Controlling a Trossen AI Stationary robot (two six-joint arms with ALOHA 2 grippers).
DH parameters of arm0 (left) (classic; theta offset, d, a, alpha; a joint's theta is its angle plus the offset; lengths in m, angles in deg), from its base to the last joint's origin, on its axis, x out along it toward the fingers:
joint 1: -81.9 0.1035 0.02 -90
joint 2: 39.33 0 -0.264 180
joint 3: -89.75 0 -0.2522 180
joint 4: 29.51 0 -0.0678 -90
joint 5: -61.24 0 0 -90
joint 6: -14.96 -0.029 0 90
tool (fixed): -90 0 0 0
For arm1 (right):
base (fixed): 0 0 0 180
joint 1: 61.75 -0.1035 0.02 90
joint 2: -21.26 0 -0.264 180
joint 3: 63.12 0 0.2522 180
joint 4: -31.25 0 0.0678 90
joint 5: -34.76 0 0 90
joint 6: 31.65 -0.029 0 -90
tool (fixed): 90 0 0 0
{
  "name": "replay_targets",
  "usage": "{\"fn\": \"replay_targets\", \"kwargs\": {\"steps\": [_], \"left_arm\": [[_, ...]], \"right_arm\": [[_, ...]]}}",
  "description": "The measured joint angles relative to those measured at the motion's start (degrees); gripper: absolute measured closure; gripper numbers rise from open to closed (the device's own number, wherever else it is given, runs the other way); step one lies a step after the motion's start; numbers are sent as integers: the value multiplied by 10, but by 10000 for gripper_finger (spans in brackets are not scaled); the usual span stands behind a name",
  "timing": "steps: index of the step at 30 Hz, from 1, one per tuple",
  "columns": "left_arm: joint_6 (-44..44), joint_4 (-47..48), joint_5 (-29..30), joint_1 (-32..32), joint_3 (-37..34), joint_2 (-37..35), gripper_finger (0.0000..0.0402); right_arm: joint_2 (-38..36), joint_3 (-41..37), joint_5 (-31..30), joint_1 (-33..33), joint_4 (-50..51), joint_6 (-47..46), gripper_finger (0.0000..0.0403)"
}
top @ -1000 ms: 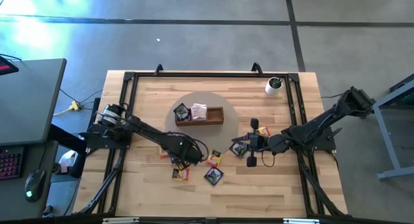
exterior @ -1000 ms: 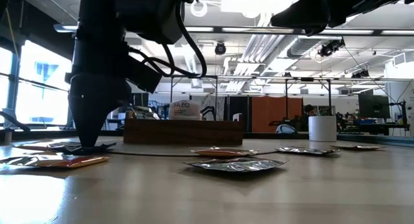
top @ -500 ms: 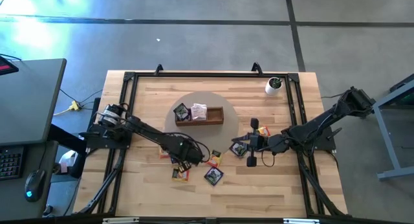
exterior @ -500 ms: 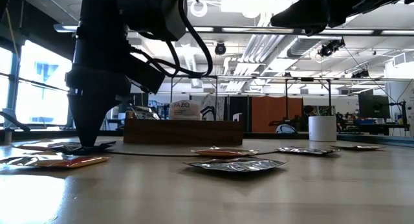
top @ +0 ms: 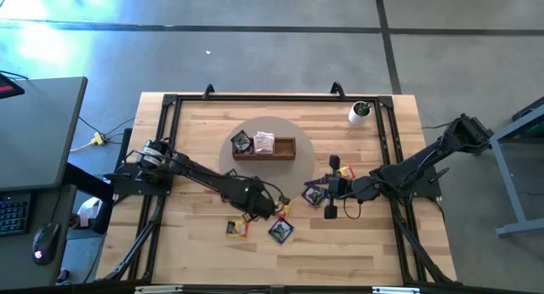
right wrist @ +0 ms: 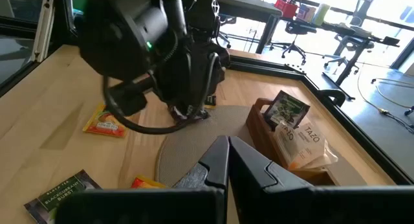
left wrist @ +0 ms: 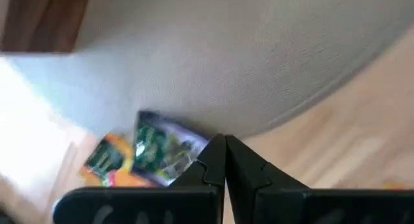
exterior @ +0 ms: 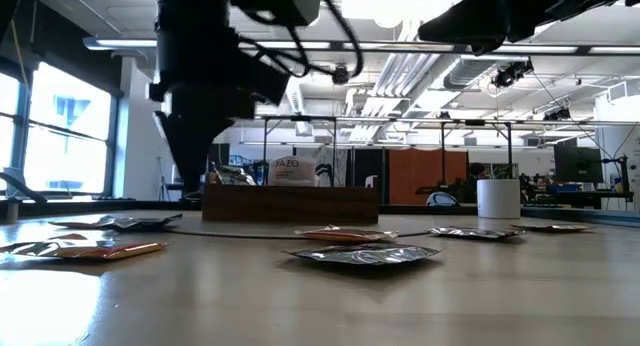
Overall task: Pick & Place Tea
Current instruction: Put the purple tea bag into the left section of the wooden organizer
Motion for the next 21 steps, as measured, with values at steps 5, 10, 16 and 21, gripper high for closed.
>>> {"fn": "replay_targets", "kwargs": {"steps": [5, 10, 16, 21], "left_arm": [[-15, 12, -4, 2, -2, -1, 400], [-16, 99, -61, 9, -6, -1, 373], [-47, 141, -48, 25, -5, -2, 285], [-45, 238, 2, 23, -6, -21, 227]], "right_arm": [[0, 0, 0, 0, 0, 0, 399], [0, 0, 1, 0, 0, 0, 398], [0, 0, 1, 0, 0, -1, 398], [0, 0, 2, 0, 7, -2, 399]]}}
